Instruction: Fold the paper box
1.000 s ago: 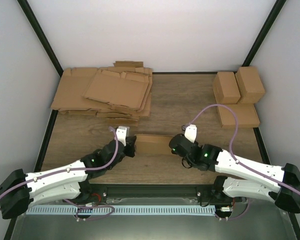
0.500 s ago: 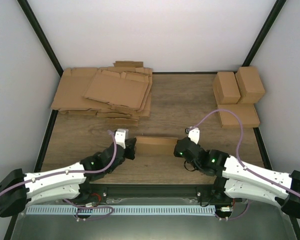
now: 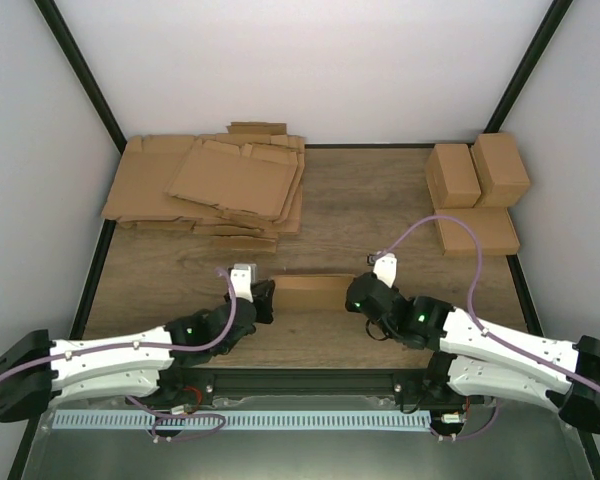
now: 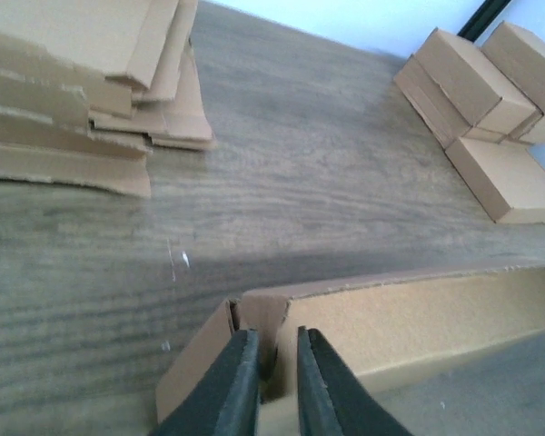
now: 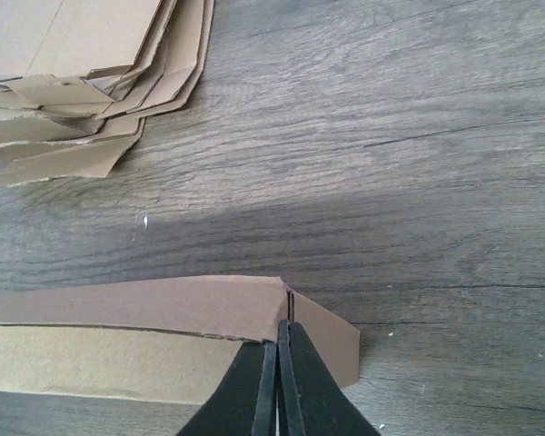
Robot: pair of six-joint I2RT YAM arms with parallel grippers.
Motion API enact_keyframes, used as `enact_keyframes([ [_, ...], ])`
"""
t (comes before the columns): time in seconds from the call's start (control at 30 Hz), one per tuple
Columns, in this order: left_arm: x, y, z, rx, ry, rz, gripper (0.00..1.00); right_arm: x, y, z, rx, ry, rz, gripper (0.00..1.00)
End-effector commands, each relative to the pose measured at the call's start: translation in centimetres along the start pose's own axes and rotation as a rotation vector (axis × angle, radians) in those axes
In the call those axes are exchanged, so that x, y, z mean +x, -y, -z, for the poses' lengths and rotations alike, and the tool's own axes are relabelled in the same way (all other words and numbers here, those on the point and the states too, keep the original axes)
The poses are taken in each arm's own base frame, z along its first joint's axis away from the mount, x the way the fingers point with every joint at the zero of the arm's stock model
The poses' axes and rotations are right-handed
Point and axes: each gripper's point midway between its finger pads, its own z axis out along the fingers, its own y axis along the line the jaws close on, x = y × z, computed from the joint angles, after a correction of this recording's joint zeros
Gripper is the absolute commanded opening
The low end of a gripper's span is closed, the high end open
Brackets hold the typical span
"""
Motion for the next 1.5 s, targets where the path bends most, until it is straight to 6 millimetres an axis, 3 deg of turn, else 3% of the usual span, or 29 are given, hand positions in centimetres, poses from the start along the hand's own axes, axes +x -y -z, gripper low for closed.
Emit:
enact_keyframes([
  [0.0, 1.1, -0.3, 1.6, -0.025, -0.133, -0.072, 0.2, 6.9, 3.8, -0.6, 0.11, -0.27, 0.1, 0.01],
  [0.3, -3.2, 2.0, 4.5, 0.014, -0.15, 0.044, 0.67, 6.6, 4.1, -0.8, 0.167, -0.265, 0.117, 0.01],
  [0.37, -4.1, 1.5, 4.8, -0.032, -0.147, 0.165, 0.84, 6.5, 4.0, -0.8, 0.166, -0.264, 0.12, 0.01],
  [0.4, -4.4, 1.0, 4.7, -0.064, -0.16, 0.222, 0.88, 6.5, 4.0, -0.8, 0.165, -0.263, 0.122, 0.01],
  [0.63, -3.3, 1.9, 2.6, 0.031, -0.43, 0.568, 0.91, 6.3, 3.7, -0.7, 0.164, -0.265, 0.124, 0.01],
  [0.83, -3.3, 1.8, 2.4, 0.094, -0.425, 0.819, 0.88, 6.5, 3.9, -0.7, 0.163, -0.271, 0.119, 0.01],
  [1.13, -2.4, 1.5, 1.3, 0.125, -0.441, 0.944, 0.86, 6.6, 3.7, -0.9, 0.16, -0.274, 0.125, 0.01],
  [1.47, -1.0, -1.1, 0.3, 0.014, -0.429, 1.157, 0.88, 6.7, 3.8, -0.9, 0.16, -0.278, 0.12, 0.01],
])
